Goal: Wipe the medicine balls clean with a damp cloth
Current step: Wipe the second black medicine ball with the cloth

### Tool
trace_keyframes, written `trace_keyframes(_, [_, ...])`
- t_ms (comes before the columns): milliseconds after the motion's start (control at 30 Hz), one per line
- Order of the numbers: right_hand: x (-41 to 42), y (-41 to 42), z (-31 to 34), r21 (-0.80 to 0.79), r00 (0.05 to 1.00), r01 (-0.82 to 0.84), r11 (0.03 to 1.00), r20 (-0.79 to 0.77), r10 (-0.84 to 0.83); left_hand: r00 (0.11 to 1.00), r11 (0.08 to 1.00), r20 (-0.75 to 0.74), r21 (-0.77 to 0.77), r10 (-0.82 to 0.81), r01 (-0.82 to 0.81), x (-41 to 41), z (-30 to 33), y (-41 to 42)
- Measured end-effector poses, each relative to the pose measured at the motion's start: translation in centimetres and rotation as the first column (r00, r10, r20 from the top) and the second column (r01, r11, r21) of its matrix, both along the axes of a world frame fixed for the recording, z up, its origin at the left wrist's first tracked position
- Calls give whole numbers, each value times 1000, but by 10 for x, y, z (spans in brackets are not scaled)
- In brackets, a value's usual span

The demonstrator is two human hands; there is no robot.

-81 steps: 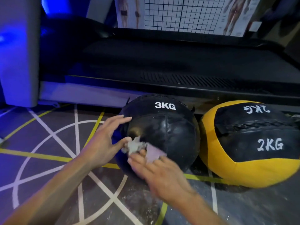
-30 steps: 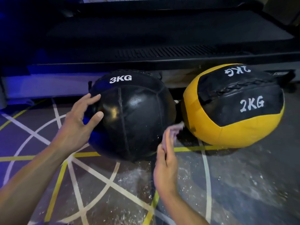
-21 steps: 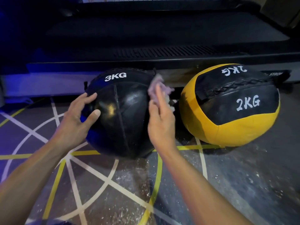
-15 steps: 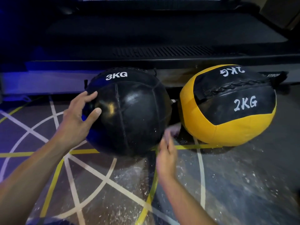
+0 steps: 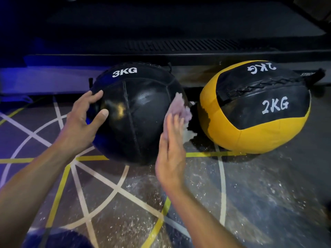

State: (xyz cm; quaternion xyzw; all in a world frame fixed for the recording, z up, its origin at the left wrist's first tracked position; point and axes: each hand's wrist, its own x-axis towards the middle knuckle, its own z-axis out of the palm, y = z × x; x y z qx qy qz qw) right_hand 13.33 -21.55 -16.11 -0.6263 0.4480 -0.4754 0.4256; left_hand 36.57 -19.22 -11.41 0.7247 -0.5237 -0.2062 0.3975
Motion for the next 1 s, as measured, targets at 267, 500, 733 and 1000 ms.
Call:
trace_keyframes(267, [-39, 62, -49, 803, 965, -28, 596, 177, -193, 1000, 1000, 8, 12, -3, 3, 2, -1, 1])
trace_keyframes(500, [-56, -51, 46, 224, 953, 72, 972, 272, -133, 999, 1000, 41, 19, -6, 6, 2, -3, 1])
trace_keyframes(733, [-13, -26, -3, -268, 946, -263, 927, -259, 193, 999, 999, 41, 34, -2, 0, 1, 1, 0])
trace_keyframes(1000, [-44, -7, -52, -484, 623, -661, 573, -780, 60, 1000, 997, 1, 74, 17, -17, 6, 4, -2])
